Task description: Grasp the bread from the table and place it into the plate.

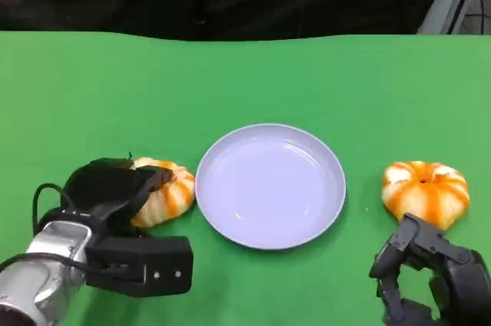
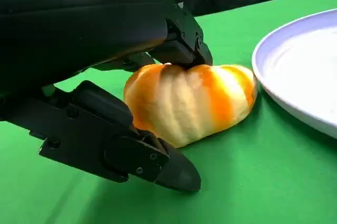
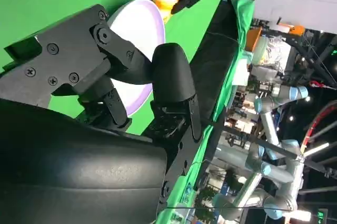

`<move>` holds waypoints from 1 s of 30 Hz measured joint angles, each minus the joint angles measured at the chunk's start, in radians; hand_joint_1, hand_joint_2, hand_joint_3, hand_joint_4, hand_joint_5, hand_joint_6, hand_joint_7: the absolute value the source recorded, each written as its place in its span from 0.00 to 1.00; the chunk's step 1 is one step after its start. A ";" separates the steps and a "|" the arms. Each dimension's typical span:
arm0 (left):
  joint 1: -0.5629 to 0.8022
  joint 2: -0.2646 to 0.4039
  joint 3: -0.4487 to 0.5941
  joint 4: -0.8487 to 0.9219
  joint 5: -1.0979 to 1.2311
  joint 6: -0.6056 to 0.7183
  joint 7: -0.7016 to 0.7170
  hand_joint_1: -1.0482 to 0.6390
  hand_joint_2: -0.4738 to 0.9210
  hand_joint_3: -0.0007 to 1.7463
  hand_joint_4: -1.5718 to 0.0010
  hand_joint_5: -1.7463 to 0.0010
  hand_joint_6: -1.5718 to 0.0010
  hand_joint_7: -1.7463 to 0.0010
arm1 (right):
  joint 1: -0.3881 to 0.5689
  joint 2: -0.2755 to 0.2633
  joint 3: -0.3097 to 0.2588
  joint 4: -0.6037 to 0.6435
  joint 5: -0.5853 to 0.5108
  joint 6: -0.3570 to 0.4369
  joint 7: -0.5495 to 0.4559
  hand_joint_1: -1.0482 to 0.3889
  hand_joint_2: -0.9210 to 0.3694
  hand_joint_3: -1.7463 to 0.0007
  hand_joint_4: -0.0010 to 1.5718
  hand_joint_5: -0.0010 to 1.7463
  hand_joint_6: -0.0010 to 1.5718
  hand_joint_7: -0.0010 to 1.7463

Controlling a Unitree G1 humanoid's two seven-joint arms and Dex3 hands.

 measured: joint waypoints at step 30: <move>-0.082 -0.051 -0.096 0.232 0.011 -0.039 0.278 0.29 0.93 0.00 0.61 0.98 0.58 0.99 | 0.023 0.001 0.007 -0.026 0.010 0.005 0.001 0.65 0.29 0.33 0.52 1.00 0.45 0.92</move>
